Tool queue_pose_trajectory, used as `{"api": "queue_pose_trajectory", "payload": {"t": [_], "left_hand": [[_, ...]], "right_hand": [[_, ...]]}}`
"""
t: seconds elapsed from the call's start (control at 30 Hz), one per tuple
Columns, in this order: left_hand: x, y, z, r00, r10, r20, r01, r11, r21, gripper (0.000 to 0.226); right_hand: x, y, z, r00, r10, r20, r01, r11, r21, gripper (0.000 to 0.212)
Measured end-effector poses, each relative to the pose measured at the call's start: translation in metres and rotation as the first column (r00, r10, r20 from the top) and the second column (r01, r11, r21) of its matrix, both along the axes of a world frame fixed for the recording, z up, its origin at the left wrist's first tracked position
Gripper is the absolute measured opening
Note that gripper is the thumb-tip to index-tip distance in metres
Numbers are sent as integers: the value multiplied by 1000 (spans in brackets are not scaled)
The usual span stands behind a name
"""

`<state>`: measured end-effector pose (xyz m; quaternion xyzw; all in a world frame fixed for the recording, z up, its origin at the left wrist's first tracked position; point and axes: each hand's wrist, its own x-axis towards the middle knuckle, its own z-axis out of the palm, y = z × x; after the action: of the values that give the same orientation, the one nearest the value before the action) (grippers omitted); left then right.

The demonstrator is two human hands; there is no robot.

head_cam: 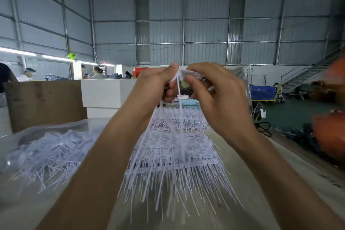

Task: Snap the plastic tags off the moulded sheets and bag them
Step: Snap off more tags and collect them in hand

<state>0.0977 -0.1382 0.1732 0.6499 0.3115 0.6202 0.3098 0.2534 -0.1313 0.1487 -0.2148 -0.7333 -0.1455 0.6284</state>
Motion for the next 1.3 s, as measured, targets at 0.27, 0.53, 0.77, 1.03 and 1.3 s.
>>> {"api": "queue_pose_trajectory", "payload": {"t": [0.27,0.53,0.77,1.03,1.3], "left_hand": [[14,-6,-4,910,366,-193,-276,884,376,45],[3,4,-8,810,479,-339,-265,814,517,39],[-7,3,-4,763,461,-453,-187,828,529,39],[12,-1,-11,780,370,-505,-93,866,491,25],[4,15,-22,766,337,-547,-83,896,437,14]], "right_hand": [[6,-4,7,984,-174,-44,169,980,-105,21],[11,2,8,981,-194,18,193,955,-227,15],[13,17,2,991,-112,67,127,942,-310,8],[55,33,7,934,142,-329,-300,813,-499,18],[28,28,-2,970,219,-106,-241,819,-520,32]]}}
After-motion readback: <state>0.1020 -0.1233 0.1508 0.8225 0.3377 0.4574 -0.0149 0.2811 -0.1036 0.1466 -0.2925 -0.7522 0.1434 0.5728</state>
